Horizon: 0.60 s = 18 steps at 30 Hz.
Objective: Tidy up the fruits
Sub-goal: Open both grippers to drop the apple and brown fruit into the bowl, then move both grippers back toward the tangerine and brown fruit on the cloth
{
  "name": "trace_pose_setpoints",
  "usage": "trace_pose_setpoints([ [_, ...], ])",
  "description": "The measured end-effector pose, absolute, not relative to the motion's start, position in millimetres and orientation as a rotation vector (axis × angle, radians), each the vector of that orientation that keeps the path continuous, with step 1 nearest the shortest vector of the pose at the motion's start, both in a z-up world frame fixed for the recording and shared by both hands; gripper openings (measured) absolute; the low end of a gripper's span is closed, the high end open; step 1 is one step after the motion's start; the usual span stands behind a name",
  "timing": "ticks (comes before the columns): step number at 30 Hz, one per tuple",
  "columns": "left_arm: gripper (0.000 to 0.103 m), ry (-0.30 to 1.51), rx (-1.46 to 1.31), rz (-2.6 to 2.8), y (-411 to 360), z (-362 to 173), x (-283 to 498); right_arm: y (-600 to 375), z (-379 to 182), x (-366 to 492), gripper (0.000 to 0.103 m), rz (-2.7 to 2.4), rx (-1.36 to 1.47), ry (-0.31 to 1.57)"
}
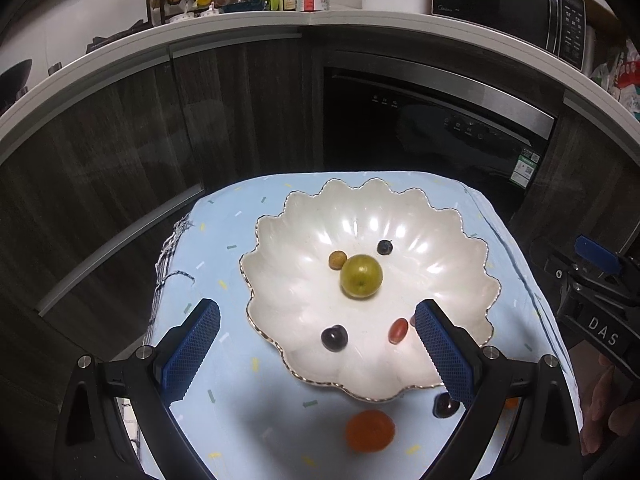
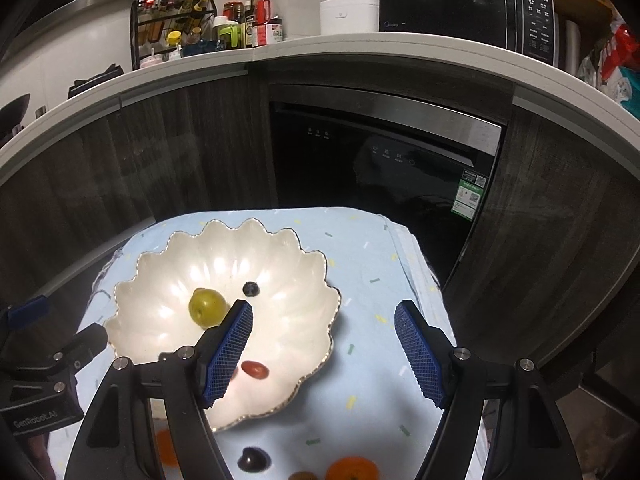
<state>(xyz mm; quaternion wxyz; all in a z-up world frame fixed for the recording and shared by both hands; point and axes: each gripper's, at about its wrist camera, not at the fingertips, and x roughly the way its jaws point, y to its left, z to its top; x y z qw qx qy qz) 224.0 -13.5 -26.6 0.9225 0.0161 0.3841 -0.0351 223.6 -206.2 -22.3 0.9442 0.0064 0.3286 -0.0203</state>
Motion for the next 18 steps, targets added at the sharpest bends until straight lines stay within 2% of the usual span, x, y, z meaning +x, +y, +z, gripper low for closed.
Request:
trace_pose_setpoints([
  [18, 0.099, 0.789, 0.053, -0.107, -30.6, -46.6, 198.9, -221.7, -41.0, 193.8, 0.074, -0.059, 0.019, 0.698],
])
